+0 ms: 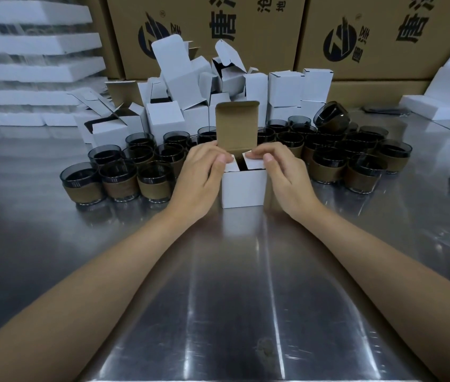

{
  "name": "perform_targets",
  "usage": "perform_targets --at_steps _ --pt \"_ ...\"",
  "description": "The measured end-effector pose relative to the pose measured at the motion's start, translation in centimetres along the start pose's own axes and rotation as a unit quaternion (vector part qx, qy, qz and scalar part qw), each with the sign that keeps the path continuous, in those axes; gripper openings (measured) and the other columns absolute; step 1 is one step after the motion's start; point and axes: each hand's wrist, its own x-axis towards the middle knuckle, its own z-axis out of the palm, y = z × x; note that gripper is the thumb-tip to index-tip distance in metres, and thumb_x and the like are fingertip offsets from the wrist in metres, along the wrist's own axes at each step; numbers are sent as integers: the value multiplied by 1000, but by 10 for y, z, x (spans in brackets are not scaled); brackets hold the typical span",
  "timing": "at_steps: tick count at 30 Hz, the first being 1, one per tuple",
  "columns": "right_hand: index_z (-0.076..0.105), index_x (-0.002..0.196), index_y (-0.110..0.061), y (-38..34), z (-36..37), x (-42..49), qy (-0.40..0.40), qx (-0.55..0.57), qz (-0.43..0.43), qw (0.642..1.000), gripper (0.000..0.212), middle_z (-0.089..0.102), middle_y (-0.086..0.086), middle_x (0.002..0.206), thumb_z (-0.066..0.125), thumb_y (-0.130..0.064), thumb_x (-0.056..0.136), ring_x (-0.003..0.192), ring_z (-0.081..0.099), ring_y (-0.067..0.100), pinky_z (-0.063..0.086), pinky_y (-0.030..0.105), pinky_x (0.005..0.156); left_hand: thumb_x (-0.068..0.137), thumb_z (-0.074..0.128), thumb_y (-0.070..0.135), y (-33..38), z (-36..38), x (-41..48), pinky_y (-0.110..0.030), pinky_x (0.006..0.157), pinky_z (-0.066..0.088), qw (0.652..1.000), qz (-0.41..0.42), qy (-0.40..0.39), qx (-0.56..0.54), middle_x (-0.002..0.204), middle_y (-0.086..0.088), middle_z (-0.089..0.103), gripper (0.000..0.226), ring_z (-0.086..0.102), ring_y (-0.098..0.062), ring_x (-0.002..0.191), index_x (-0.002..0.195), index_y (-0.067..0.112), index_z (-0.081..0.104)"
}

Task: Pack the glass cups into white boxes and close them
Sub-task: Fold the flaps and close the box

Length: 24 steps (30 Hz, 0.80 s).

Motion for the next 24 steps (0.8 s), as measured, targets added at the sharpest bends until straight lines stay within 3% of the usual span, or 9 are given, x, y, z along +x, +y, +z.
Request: perform_targets --at_steps 5,7,10,14,18,21,24 --pt "57 109 -11 -1 1 -1 -4 66 32 997 19 70 -3 107 48 -5 94 112 60 9 45 30 100 96 48 0 6 3 2 -8 96 33 990 -89 3 -113 113 2 46 19 45 -1 112 101 7 66" --pt "53 111 -13 -2 3 -1 11 94 39 995 23 66 -6 109 51 -4 91 111 59 7 45 27 99 95 49 -2 9 4 3 -17 100 41 976 -127 22 -178 122 -2 39 22 46 2 109 110 12 56" --pt "44 127 -17 -5 4 1 39 116 53 991 44 51 -9 126 54 -3 87 118 51 8 46 34 101 95 46 -6 11 3 3 -32 109 40 963 -130 17 -235 136 1 39 44 46 -6 123 130 17 34" --pt "36 139 -25 -6 3 1 7 113 50 992 54 45 -18 133 49 -7 89 124 47 1 44 23 102 97 45 -3 8 0 2 -21 104 40 969 -116 1 -218 132 -3 43 48 47 4 115 134 25 36" --pt "27 145 -19 -2 5 -1 22 123 52 991 60 50 -5 128 50 -7 90 122 50 6 44 25 101 99 45 4 3 2 3 -6 89 38 976 -128 -8 -177 125 -5 39 38 45 10 110 137 13 46" --pt "12 152 -16 1 3 1 31 128 69 989 74 35 -3 145 52 -12 89 130 43 10 45 26 102 97 50 1 2 2 6 -8 85 44 965 -149 27 -215 136 -7 36 51 48 -6 119 142 10 29" --pt "13 152 -18 4 3 1 2 153 56 987 70 42 -2 142 49 -5 94 131 44 9 41 20 102 97 50 0 0 1 6 -17 92 45 970 -124 1 -209 136 0 44 55 50 -7 121 146 14 29"
